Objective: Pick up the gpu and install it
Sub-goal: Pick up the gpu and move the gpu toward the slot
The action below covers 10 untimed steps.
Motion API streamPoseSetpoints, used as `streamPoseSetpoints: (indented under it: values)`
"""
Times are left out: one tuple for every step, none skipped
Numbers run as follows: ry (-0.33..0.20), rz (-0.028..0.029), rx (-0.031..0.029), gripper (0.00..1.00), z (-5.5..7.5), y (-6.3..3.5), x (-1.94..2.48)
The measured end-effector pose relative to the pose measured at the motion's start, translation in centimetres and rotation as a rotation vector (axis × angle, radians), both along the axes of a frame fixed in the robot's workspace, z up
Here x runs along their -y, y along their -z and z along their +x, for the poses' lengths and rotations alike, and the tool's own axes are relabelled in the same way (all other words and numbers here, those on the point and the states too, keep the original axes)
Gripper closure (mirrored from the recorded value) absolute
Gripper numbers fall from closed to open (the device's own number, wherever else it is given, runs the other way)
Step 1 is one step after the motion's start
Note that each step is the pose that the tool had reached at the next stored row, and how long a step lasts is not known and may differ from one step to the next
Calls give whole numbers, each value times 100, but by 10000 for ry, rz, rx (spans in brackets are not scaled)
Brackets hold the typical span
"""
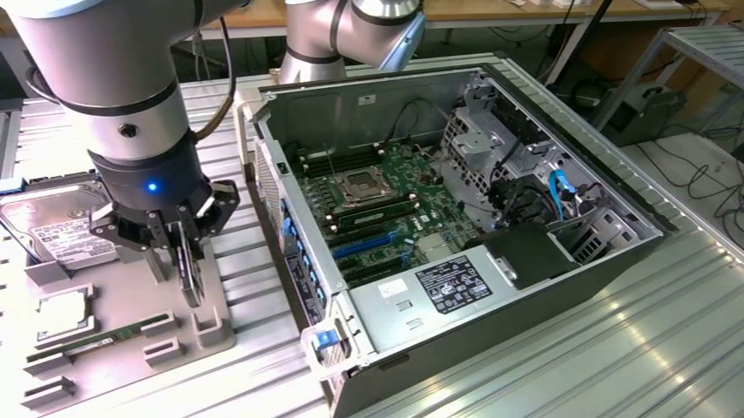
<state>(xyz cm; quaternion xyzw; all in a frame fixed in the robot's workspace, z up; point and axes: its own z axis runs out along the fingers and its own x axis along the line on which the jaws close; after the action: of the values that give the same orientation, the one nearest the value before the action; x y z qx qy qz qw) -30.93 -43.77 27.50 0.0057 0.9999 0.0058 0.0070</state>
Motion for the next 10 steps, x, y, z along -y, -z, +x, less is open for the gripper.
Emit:
streamPoseSetpoints:
  values:
    - [0,1,0,72,0,-7,0]
    - [0,1,0,72,0,-24,0]
    - [0,1,0,72,0,-32,0]
    - [0,1,0,72,0,-39,0]
    - [0,0,0,72,0,-47,0]
    - [0,1,1,72,0,-55,0]
    - [0,1,0,72,0,-64,0]
    - [0,1,0,72,0,-74,0]
    - [0,1,0,72,0,-95,0]
    - [-1,2,1,72,0,-108,0]
